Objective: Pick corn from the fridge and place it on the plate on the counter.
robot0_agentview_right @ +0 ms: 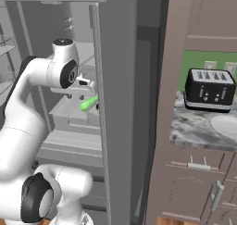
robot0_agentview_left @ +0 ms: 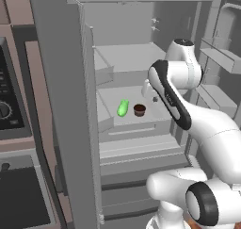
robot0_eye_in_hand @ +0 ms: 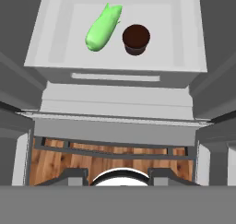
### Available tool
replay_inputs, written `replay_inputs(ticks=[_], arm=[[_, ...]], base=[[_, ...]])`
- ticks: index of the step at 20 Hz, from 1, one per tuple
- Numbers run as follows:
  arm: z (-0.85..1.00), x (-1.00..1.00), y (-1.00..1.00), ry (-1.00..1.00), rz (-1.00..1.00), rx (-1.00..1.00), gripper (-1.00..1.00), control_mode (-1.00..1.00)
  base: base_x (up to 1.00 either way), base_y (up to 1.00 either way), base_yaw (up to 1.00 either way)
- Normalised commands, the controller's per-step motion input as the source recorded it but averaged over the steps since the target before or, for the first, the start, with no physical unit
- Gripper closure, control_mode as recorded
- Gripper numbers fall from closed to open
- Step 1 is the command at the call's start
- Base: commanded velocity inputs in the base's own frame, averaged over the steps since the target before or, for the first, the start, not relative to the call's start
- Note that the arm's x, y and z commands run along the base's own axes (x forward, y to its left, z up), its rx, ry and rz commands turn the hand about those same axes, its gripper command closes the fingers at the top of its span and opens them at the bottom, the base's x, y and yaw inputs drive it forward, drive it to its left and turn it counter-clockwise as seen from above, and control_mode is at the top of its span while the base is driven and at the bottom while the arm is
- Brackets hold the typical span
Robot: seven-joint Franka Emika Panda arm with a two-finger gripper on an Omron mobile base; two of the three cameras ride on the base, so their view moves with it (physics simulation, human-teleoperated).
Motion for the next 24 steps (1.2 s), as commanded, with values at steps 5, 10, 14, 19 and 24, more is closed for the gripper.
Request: replay_inputs(ticks=[5, 10, 14, 19, 24], arm=[[-0.11, 0.0, 0.02, 0.0, 0.0, 0.0, -1.0, -1.0], [-0.26, 0.0, 0.14, 0.0, 0.0, 0.0, -1.0, -1.0], [-0.29, 0.03, 0.04, 0.0, 0.0, 0.0, -1.0, -1.0], [-0.28, 0.12, 0.11, 0.0, 0.0, 0.0, -1.0, -1.0], [-0.3, 0.17, 0.09, 0.0, 0.0, 0.0, -1.0, -1.0]], base=[[0.0, 0.0, 0.0], [0.0, 0.0, 0.0], [0.0, 0.0, 0.0], [0.0, 0.0, 0.0], [0.0, 0.0, 0.0]])
